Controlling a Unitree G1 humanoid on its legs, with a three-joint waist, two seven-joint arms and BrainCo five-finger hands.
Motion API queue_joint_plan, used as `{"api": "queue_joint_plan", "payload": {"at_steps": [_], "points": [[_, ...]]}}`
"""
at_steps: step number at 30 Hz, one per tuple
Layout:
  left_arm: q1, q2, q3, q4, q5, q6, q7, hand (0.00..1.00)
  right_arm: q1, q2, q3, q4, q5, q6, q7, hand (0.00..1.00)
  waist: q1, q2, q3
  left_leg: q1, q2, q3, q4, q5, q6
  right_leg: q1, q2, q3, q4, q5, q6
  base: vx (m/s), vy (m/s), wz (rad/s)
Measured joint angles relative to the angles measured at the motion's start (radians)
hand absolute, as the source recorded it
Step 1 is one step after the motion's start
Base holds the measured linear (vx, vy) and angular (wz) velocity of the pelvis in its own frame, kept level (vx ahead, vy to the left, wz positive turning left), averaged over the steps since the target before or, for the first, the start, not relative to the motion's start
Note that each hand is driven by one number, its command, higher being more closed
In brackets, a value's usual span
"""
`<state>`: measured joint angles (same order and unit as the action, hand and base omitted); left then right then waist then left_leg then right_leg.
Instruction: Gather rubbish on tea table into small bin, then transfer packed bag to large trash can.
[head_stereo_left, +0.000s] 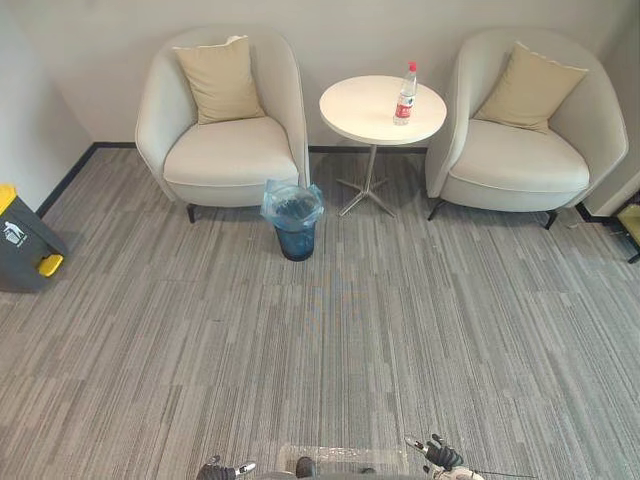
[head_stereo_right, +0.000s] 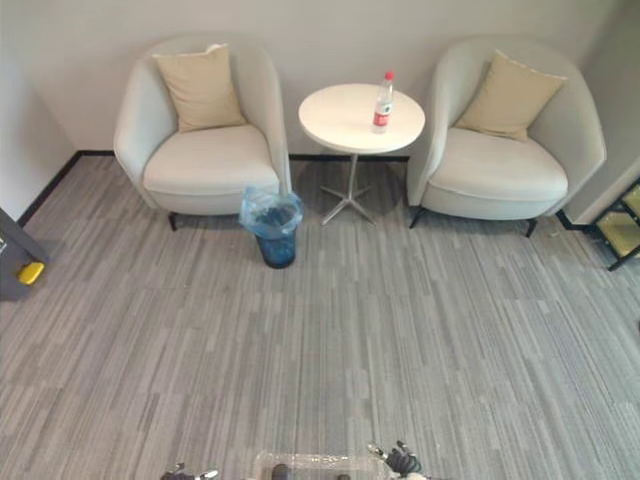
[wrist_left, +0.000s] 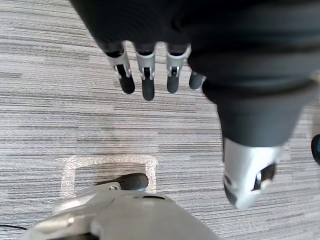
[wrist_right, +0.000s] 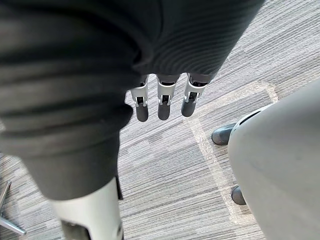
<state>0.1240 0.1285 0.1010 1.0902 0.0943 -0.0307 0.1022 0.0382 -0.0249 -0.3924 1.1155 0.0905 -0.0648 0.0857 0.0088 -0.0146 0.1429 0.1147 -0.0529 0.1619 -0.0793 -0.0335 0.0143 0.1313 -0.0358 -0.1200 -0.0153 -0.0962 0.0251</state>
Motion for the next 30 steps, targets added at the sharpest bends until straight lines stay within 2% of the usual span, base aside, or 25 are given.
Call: {"api": "queue_joint_plan", "payload": {"at_steps": [2, 4, 5, 6, 8, 9, 11, 12, 13, 14, 15, 16, 18, 20, 21, 22, 23, 24, 25, 26, 27, 28, 30], "points": [[-0.014, 0.008, 0.001, 0.000, 0.000, 0.000, 0.003, 0.00, -0.003, 0.013, -0.008, -0.010, 0.025, -0.001, -0.002, 0.00, 0.002, -0.015, 0.026, -0.038, 0.014, 0.025, 0.113, -0.058, -0.010, -0.001, 0.002, 0.021, 0.020, -0.008, -0.008, 0.03, -0.054, -0.32], [-0.018, 0.013, 0.003, -0.014, 0.000, 0.003, 0.003, 0.00, -0.002, 0.024, -0.017, -0.021, 0.038, -0.002, -0.008, 0.00, 0.002, -0.021, 0.037, -0.100, 0.038, 0.049, 0.286, -0.121, -0.032, -0.004, 0.003, 0.043, 0.037, -0.022, -0.017, 0.00, -0.059, -0.33], [-0.018, 0.009, 0.021, -0.037, -0.001, 0.004, 0.003, 0.00, 0.003, 0.025, -0.017, -0.034, 0.039, -0.002, -0.009, 0.00, 0.004, -0.023, 0.044, -0.152, 0.058, 0.065, 0.429, -0.143, -0.050, -0.008, 0.002, 0.063, 0.059, -0.043, -0.022, -0.02, -0.071, -0.44], [-0.020, -0.001, 0.041, -0.061, -0.009, 0.005, 0.004, 0.00, 0.004, 0.025, -0.016, -0.041, 0.040, -0.001, -0.010, 0.00, 0.009, -0.020, 0.055, -0.203, 0.080, 0.082, 0.569, -0.144, -0.052, -0.009, 0.002, 0.091, 0.089, -0.069, -0.029, -0.01, -0.069, -0.53], [-0.016, -0.025, 0.059, -0.080, -0.020, 0.006, 0.013, 0.00, 0.010, 0.020, -0.014, -0.050, 0.045, 0.002, -0.012, 0.00, 0.027, 0.002, 0.058, -0.285, 0.124, 0.085, 0.761, -0.149, -0.053, -0.017, 0.013, 0.139, 0.131, -0.092, -0.043, 0.04, 0.026, -0.69], [-0.015, -0.034, 0.065, -0.080, -0.023, 0.007, 0.021, 0.00, 0.012, 0.017, -0.014, -0.065, 0.049, 0.005, -0.016, 0.00, 0.033, 0.015, 0.054, -0.308, 0.139, 0.082, 0.797, -0.179, -0.039, -0.019, 0.015, 0.159, 0.138, -0.103, -0.044, 0.08, 0.097, -0.66], [-0.015, -0.034, 0.062, -0.080, -0.052, 0.008, 0.027, 0.00, 0.013, 0.017, -0.016, -0.071, 0.064, 0.007, -0.018, 0.00, 0.031, 0.018, 0.055, -0.341, 0.147, 0.072, 0.742, -0.216, -0.039, -0.021, 0.002, 0.196, 0.139, -0.109, -0.038, 0.15, 0.123, -0.56], [-0.015, -0.034, 0.060, -0.080, -0.059, 0.008, 0.029, 0.00, 0.013, 0.017, -0.016, -0.073, 0.067, 0.008, -0.019, 0.00, 0.031, 0.020, 0.055, -0.344, 0.145, 0.070, 0.637, -0.208, -0.047, -0.030, -0.007, 0.213, 0.144, -0.118, -0.023, 0.20, 0.171, -0.54], [-0.015, -0.039, 0.059, -0.080, -0.059, 0.008, 0.030, 0.00, 0.015, 0.013, -0.016, -0.079, 0.066, 0.008, -0.020, 0.00, 0.030, 0.032, 0.052, -0.336, 0.140, 0.056, 0.506, -0.179, -0.075, -0.036, -0.012, 0.226, 0.152, -0.134, -0.008, 0.22, 0.215, -0.37], [-0.015, -0.041, 0.057, -0.076, -0.058, 0.009, 0.030, 0.00, 0.016, 0.005, -0.017, -0.073, 0.064, 0.009, -0.021, 0.00, 0.032, 0.045, 0.044, -0.311, 0.128, 0.047, 0.424, -0.109, -0.055, -0.038, -0.020, 0.242, 0.153, -0.148, 0.013, 0.24, 0.234, -0.24], [-0.011, -0.034, 0.052, -0.075, -0.058, 0.009, 0.030, 0.00, 0.021, 0.000, -0.018, -0.068, 0.062, 0.012, -0.022, 0.00, 0.033, 0.034, 0.039, -0.291, 0.112, 0.062, 0.394, -0.111, -0.059, -0.035, -0.036, 0.250, 0.147, -0.147, 0.020, 0.28, 0.210, -0.18], [-0.014, -0.022, 0.017, -0.069, -0.057, 0.006, 0.030, 0.00, 0.023, 0.002, -0.021, -0.053, 0.059, 0.014, -0.020, 0.00, 0.033, 0.027, 0.023, -0.282, 0.091, 0.082, 0.366, -0.121, -0.045, -0.034, -0.044, 0.256, 0.146, -0.130, 0.034, 0.32, 0.163, -0.15], [-0.026, -0.017, 0.010, -0.057, -0.057, 0.007, 0.030, 0.00, 0.016, 0.006, -0.041, -0.040, 0.032, 0.016, -0.019, 0.00, 0.047, 0.021, 0.018, -0.263, 0.065, 0.115, 0.390, -0.162, -0.005, -0.045, -0.070, 0.261, 0.207, -0.156, 0.037, 0.39, 0.179, -0.35], [-0.020, -0.024, 0.020, -0.057, -0.057, 0.008, 0.030, 0.00, 0.024, 0.005, -0.034, -0.042, 0.024, 0.016, -0.016, 0.00, 0.059, 0.019, 0.010, -0.198, 0.048, 0.160, 0.365, -0.183, 0.009, -0.070, -0.084, 0.290, 0.319, -0.175, 0.063, 0.33, 0.167, -0.59], [-0.014, -0.023, 0.020, -0.059, -0.056, 0.009, 0.029, 0.00, 0.024, 0.003, -0.025, -0.048, 0.016, 0.016, -0.015, 0.00, 0.053, 0.016, -0.003, -0.153, 0.036, 0.180, 0.325, -0.185, 0.012, -0.147, -0.083, 0.296, 0.493, -0.182, 0.107, 0.26, 0.134, -0.49], [-0.014, -0.021, 0.020, -0.060, -0.055, 0.009, 0.028, 0.00, 0.024, 0.006, -0.018, -0.056, 0.016, 0.016, -0.014, 0.00, 0.051, 0.012, -0.007, -0.134, 0.030, 0.185, 0.309, -0.186, 0.013, -0.193, -0.084, 0.294, 0.597, -0.174, 0.150, 0.31, 0.139, -0.39], [-0.019, -0.016, 0.020, -0.061, -0.055, 0.014, 0.027, 0.00, 0.024, 0.011, 0.001, -0.087, 0.017, 0.013, -0.009, 0.00, 0.044, 0.007, -0.004, -0.087, 0.023, 0.190, 0.290, -0.196, 0.022, -0.297, -0.086, 0.287, 0.835, -0.135, 0.226, 0.31, 0.096, -0.14], [-0.027, -0.015, 0.020, -0.060, -0.055, 0.021, 0.027, 0.00, 0.025, 0.014, 0.010, -0.114, 0.016, 0.013, -0.007, 0.00, 0.034, 0.005, -0.002, -0.038, 0.024, 0.187, 0.283, -0.202, 0.021, -0.357, -0.092, 0.242, 0.979, -0.123, 0.221, 0.32, 0.074, -0.08], [-0.035, -0.017, 0.019, -0.060, -0.056, 0.022, 0.027, 0.00, 0.027, 0.014, 0.015, -0.120, 0.015, 0.013, -0.007, 0.00, 0.034, 0.007, -0.001, -0.013, 0.025, 0.185, 0.273, -0.201, 0.020, -0.380, -0.098, 0.216, 1.017, -0.125, 0.204, 0.32, 0.043, 0.00], [-0.041, -0.022, 0.020, -0.061, -0.056, 0.022, 0.028, 0.00, 0.024, 0.012, 0.025, -0.124, -0.002, 0.011, -0.006, 0.00, 0.033, 0.014, -0.001, 0.042, 0.031, 0.183, 0.249, -0.201, 0.020, -0.431, -0.129, 0.133, 1.061, -0.135, 0.147, 0.39, 0.000, -0.02], [-0.052, -0.025, 0.020, -0.060, -0.057, 0.023, 0.028, 0.00, 0.019, 0.008, 0.032, -0.135, -0.010, 0.006, -0.003, 0.00, 0.034, 0.015, 0.004, 0.092, 0.039, 0.181, 0.221, -0.201, 0.021, -0.462, -0.153, 0.066, 1.040, -0.158, 0.105, 0.38, -0.019, 0.04], [-0.056, -0.028, 0.020, -0.059, -0.058, 0.023, 0.028, 0.00, 0.019, 0.008, 0.034, -0.142, -0.010, 0.004, -0.001, 0.00, 0.034, 0.017, 0.006, 0.116, 0.045, 0.178, 0.206, -0.201, 0.021, -0.476, -0.159, 0.032, 1.004, -0.169, 0.085, 0.32, -0.044, 0.18], [-0.068, -0.043, 0.018, -0.058, -0.058, 0.022, 0.027, 0.00, 0.017, 0.008, 0.034, -0.143, -0.010, -0.001, 0.007, 0.00, 0.021, 0.016, 0.007, 0.143, 0.069, 0.142, 0.196, -0.201, 0.020, -0.505, -0.156, -0.025, 0.796, -0.156, 0.049, 0.27, -0.130, 0.45]]}}
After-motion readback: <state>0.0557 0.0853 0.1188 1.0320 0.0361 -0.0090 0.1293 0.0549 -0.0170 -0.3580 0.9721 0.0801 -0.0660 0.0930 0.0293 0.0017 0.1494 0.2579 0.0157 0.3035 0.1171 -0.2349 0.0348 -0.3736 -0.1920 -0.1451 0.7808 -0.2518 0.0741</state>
